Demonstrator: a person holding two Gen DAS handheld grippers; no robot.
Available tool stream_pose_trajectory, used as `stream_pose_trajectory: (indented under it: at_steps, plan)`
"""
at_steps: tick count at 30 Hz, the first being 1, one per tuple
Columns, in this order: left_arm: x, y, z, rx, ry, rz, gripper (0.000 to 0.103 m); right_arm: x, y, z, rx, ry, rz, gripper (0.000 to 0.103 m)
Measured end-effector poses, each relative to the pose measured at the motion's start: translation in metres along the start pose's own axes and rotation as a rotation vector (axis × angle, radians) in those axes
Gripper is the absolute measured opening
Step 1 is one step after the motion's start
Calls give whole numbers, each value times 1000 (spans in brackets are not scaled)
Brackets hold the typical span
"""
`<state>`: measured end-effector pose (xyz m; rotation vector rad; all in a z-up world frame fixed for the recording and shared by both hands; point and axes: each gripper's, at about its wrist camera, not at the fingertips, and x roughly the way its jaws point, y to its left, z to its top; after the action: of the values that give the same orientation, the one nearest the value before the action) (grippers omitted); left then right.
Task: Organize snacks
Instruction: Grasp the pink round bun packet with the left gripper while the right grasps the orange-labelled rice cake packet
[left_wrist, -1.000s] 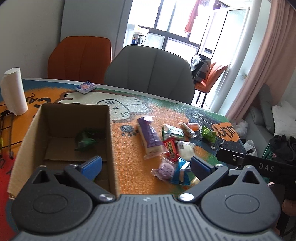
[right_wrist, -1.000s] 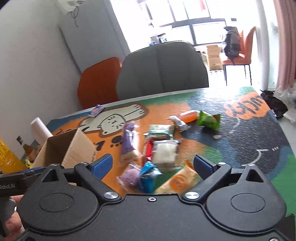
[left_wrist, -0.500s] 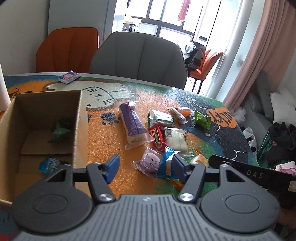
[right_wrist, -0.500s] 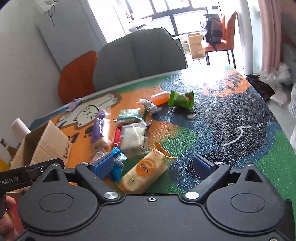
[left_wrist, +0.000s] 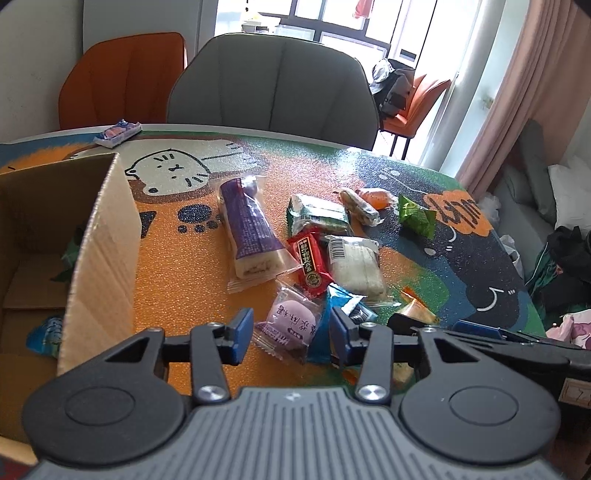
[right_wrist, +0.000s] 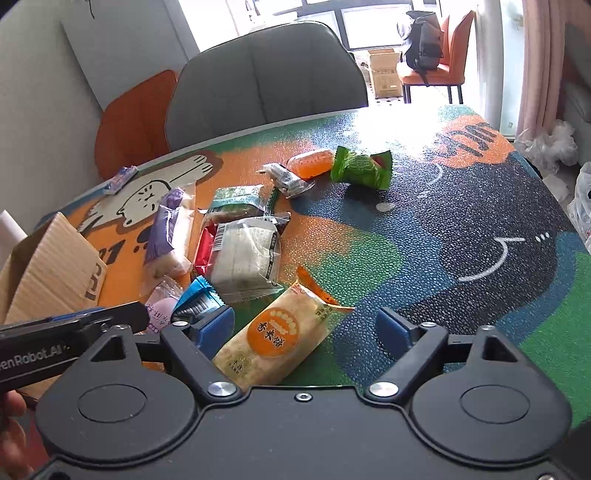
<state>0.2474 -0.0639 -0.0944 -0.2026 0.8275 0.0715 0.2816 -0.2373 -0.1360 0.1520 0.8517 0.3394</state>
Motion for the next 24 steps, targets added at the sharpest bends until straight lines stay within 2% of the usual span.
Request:
stream_pose_trajectory:
  at_steps: [8, 14, 18, 20, 22, 24]
  plan:
    - [24, 0, 1, 3, 27, 28, 44, 8, 6, -2, -67, 13, -31, 77]
    - [38, -8, -3, 22, 67, 23, 44, 1, -7, -6, -79, 13, -68, 77]
    - [39, -14, -10, 65, 64, 45, 45, -4, -11, -10, -97, 14, -87, 71]
    - [38, -15, -12, 68, 64, 50, 44, -7, -11, -14, -114, 17, -89, 67]
    - [36, -16, -14, 75, 62, 61, 35, -10, -10, -17, -135, 14, -93, 50]
    - [34, -14, -14, 64, 66, 54, 33, -13, -9, -19, -154, 6, -106, 34]
